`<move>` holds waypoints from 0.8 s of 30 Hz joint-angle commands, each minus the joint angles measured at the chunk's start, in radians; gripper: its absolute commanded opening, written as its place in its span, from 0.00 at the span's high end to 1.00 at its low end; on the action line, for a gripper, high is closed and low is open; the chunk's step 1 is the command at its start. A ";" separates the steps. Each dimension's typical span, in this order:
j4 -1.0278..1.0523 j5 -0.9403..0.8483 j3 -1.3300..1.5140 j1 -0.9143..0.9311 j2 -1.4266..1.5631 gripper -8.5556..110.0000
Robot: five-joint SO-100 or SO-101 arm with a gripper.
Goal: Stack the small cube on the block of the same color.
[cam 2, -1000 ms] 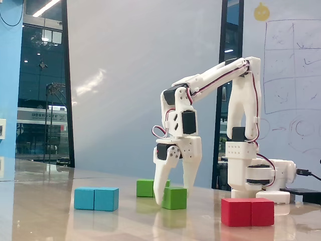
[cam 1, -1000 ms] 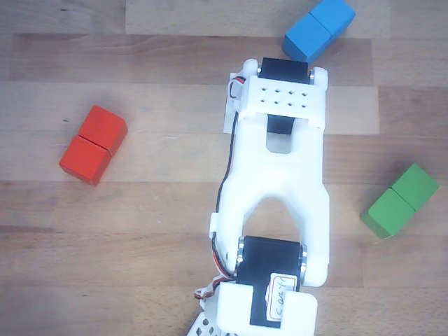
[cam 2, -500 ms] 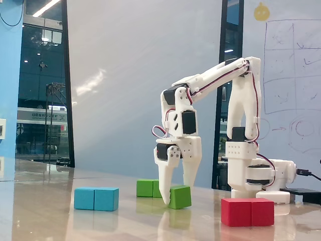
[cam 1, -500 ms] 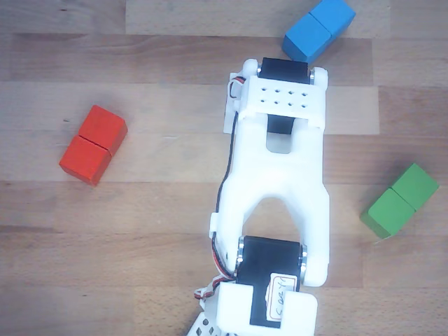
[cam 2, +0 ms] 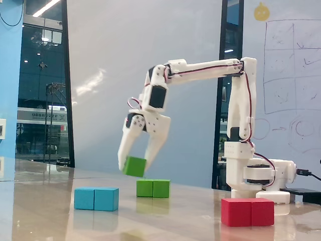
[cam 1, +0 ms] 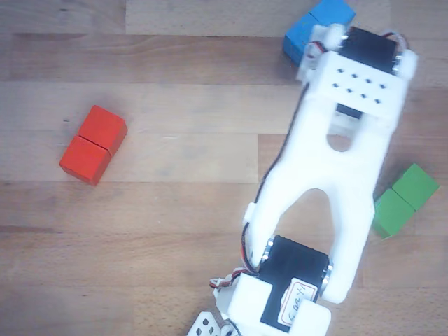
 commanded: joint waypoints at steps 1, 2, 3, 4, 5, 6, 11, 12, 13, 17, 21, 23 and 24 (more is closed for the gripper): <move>0.049 -0.086 -0.149 0.137 0.026 0.89; 0.058 -0.104 -0.155 0.167 0.026 0.89; 0.066 -0.121 -0.158 0.198 0.026 0.89; 0.074 -0.138 -0.160 0.227 0.025 0.89; 0.081 -0.153 -0.160 0.255 0.023 0.89; 0.089 -0.170 -0.158 0.284 0.021 0.89; 0.130 -0.236 -0.156 0.391 0.015 0.89; 0.140 -0.244 -0.153 0.407 0.015 0.89; 0.149 -0.252 -0.150 0.420 0.014 0.89; 0.198 -0.249 -0.147 0.439 0.012 0.89; 0.233 -0.245 -0.130 0.439 0.000 0.89; 0.236 -0.245 -0.110 0.439 -0.011 0.89; 0.236 -0.245 -0.103 0.439 -0.015 0.89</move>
